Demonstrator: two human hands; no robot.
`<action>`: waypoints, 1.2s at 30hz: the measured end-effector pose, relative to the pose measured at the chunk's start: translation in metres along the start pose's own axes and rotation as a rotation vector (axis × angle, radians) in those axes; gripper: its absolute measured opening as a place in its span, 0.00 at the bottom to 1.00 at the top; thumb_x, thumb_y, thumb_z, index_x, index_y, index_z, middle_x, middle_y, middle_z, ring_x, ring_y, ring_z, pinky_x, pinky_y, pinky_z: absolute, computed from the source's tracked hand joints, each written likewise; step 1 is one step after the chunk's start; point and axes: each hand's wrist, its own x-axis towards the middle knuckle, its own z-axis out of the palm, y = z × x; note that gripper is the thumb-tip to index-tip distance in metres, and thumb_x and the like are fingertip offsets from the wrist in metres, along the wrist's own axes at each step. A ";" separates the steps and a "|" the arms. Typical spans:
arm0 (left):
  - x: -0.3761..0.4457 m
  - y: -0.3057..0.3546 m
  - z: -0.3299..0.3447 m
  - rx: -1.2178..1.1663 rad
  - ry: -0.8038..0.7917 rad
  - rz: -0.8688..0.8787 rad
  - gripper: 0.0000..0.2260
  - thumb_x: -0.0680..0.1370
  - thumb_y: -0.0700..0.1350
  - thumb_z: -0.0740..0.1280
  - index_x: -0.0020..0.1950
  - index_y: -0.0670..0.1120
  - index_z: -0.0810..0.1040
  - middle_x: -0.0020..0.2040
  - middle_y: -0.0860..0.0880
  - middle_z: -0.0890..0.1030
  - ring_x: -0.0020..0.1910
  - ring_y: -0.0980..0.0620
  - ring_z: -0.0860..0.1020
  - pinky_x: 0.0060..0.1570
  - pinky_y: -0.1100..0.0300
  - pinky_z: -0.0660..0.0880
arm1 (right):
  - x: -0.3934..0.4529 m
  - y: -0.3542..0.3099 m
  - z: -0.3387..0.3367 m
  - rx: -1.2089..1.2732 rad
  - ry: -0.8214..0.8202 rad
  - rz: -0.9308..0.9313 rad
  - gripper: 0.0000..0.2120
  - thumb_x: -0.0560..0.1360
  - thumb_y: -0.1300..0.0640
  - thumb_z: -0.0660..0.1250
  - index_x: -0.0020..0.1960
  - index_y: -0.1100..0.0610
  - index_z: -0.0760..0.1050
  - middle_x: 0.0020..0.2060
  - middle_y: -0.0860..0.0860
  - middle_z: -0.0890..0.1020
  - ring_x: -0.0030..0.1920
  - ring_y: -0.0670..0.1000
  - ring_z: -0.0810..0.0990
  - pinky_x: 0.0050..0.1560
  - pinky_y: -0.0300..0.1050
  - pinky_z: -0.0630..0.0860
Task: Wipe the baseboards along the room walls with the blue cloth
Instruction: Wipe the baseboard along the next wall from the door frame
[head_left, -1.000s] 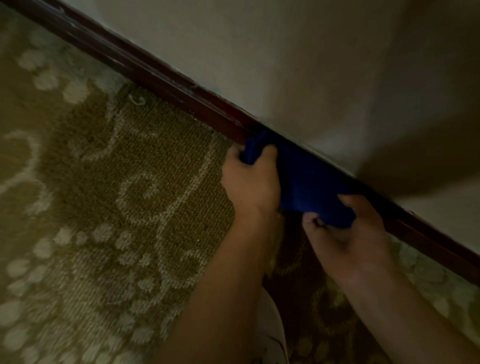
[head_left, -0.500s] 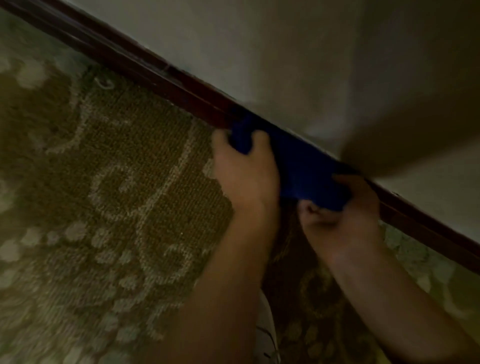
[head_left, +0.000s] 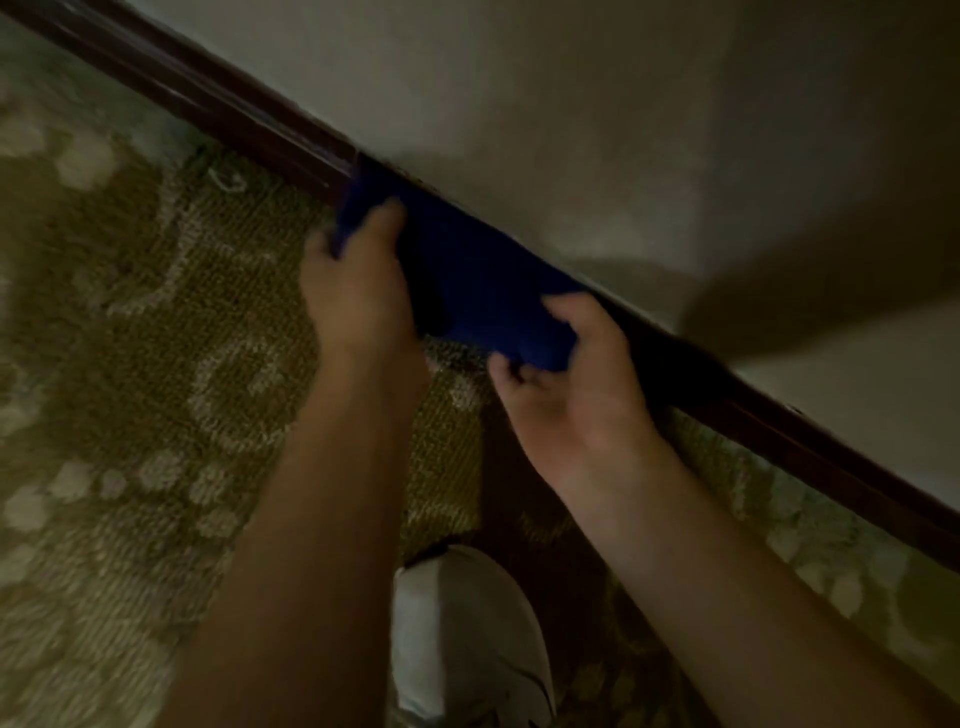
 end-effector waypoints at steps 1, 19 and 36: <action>-0.011 -0.011 0.007 0.032 -0.007 -0.004 0.07 0.78 0.44 0.70 0.55 0.49 0.77 0.52 0.46 0.85 0.49 0.46 0.85 0.50 0.48 0.83 | -0.002 -0.003 -0.013 0.013 0.031 -0.027 0.07 0.77 0.59 0.64 0.55 0.55 0.77 0.48 0.54 0.82 0.44 0.50 0.81 0.35 0.40 0.76; -0.022 -0.025 -0.009 0.138 -0.114 -0.075 0.17 0.79 0.47 0.69 0.68 0.49 0.76 0.61 0.47 0.83 0.56 0.47 0.83 0.59 0.47 0.80 | 0.003 -0.005 -0.028 0.028 0.067 -0.040 0.15 0.76 0.59 0.67 0.62 0.56 0.77 0.58 0.56 0.82 0.55 0.54 0.82 0.43 0.44 0.78; -0.010 -0.029 -0.024 0.148 -0.233 -0.193 0.14 0.80 0.41 0.68 0.65 0.47 0.78 0.57 0.47 0.85 0.52 0.48 0.85 0.43 0.57 0.82 | 0.009 0.004 0.000 0.023 0.284 -0.070 0.18 0.74 0.57 0.65 0.64 0.50 0.69 0.57 0.52 0.76 0.54 0.53 0.77 0.39 0.43 0.73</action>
